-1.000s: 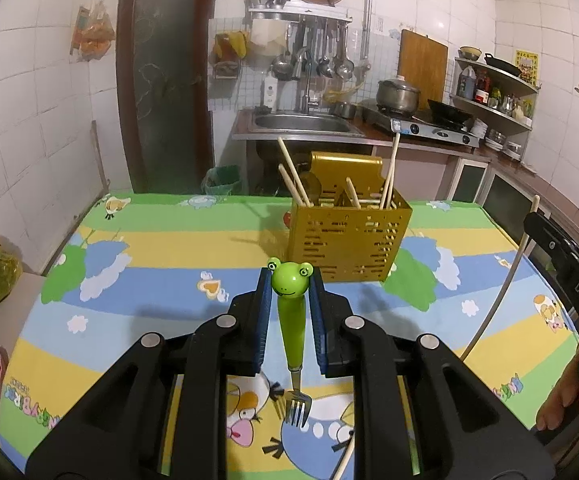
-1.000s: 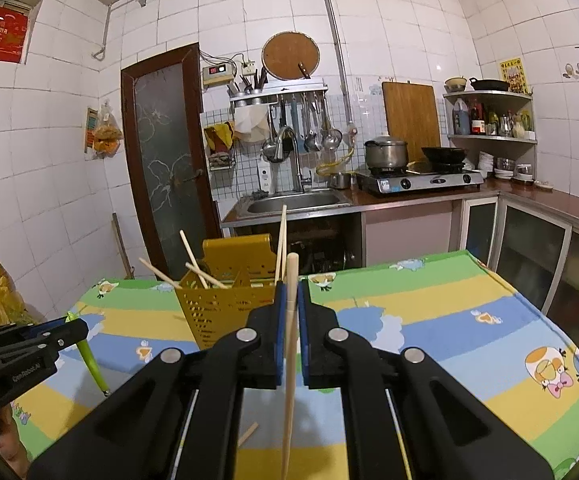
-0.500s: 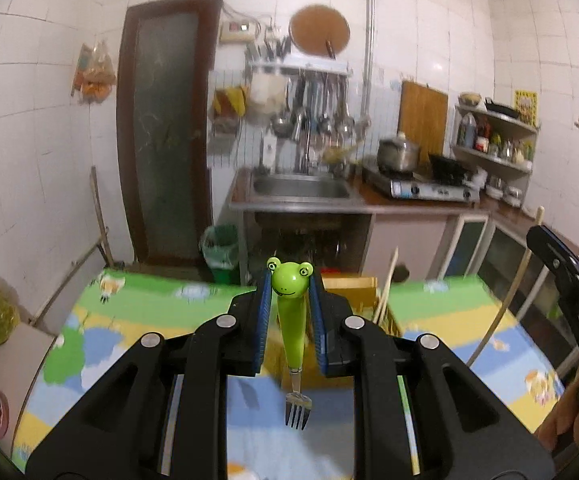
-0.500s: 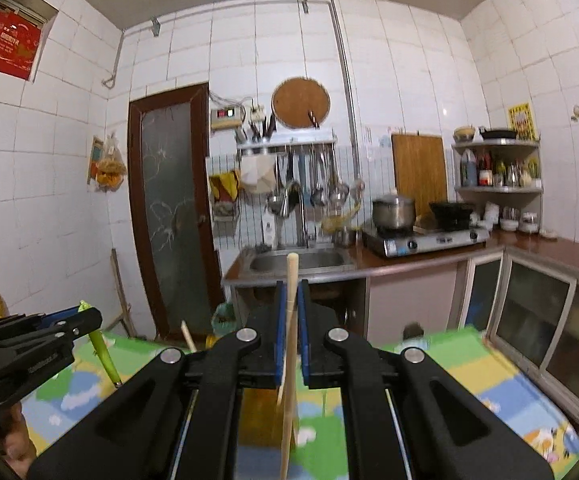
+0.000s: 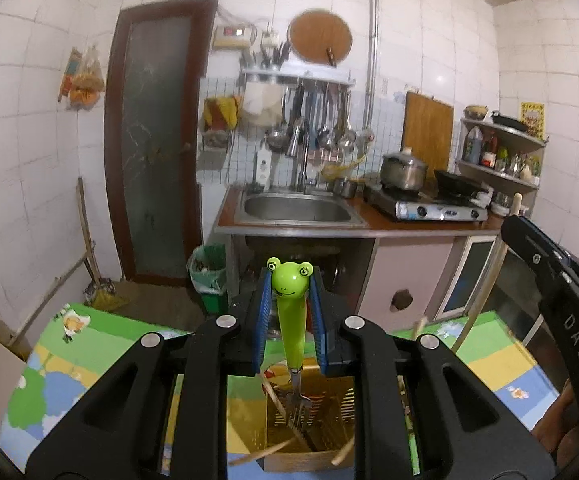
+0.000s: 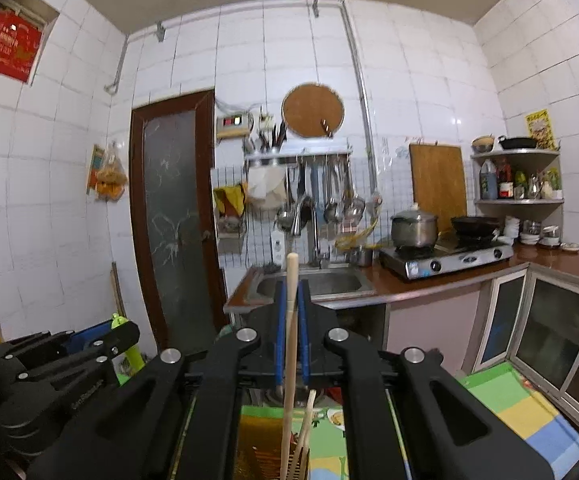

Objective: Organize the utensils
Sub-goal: 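Lift the fork and chopstick and carry both over the yellow holder, then open both tools to drop the fork and chopstick into the holder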

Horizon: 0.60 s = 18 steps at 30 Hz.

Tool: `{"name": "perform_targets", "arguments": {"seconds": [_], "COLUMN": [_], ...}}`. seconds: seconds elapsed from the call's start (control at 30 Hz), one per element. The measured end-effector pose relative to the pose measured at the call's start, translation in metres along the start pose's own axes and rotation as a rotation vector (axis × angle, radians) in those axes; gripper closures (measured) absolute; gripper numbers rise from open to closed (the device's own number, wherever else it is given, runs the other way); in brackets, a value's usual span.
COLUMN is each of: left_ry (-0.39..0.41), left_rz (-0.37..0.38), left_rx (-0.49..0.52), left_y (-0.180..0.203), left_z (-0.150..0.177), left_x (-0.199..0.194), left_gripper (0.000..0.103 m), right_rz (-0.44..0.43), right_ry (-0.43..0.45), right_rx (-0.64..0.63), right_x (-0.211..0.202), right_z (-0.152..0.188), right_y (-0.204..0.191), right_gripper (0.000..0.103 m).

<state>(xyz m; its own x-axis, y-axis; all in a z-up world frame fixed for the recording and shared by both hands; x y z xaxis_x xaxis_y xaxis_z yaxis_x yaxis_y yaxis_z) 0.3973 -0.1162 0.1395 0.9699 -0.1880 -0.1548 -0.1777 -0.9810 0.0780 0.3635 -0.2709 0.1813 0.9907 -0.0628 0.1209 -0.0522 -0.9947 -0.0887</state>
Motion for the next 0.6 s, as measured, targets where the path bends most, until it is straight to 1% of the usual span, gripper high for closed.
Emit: {"name": "perform_targets", "arguments": {"seconds": [0.1,0.2,0.27,0.37,0.5,0.53,0.57,0.6], "left_ry": [-0.048,-0.016,-0.024,-0.033,-0.045,-0.046,-0.049,-0.051], "left_rz": [-0.009,-0.037,-0.041,-0.032,-0.021,-0.019,-0.016,-0.012], "left_rx": [-0.008,0.01,0.003,-0.013,-0.027,-0.031,-0.037,-0.04], "left_y": [-0.003,-0.007,-0.009,-0.012,-0.014,-0.016,-0.017,-0.018], "left_z": [0.025,0.033,0.035,0.035,0.035,0.035,0.036,0.036], "left_x": [0.02,0.025,0.027,0.026,0.023,0.021,0.02,0.018], "left_gripper": [0.085,0.086,0.085,0.085,0.085,0.085,0.085,0.085], "right_rz": [-0.012,-0.019,-0.015,-0.021,-0.025,-0.026,-0.026,-0.025], "right_ry": [-0.07,-0.124,-0.157,-0.205,-0.257,-0.271,-0.29,-0.294], "right_rx": [0.0,0.001,-0.01,0.009,0.018,0.015,0.011,0.016], "right_x": [0.014,0.019,0.021,0.02,0.018,0.017,0.016,0.013], "right_z": [0.033,0.057,0.073,0.087,0.097,0.1,0.103,0.104], "right_y": [0.003,0.006,0.009,0.013,0.018,0.018,0.019,0.021], "right_gripper": [0.097,0.097,0.097,0.097,0.096,0.089,0.064,0.05]}}
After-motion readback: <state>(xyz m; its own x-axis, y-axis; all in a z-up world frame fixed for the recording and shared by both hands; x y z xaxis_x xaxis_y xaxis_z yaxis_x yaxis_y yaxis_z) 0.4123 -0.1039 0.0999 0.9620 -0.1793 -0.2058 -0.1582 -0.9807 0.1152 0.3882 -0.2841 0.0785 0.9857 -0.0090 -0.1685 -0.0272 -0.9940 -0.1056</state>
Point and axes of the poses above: each gripper's, at about its wrist camera, not at the fingertips, and x roughly the way its jaws point, y to its right, z to its underside, the point moved 7 cm from there along x, roughly the way its jaws point, and after that the axes turned 12 degrees about y, right-handed, at the moved point
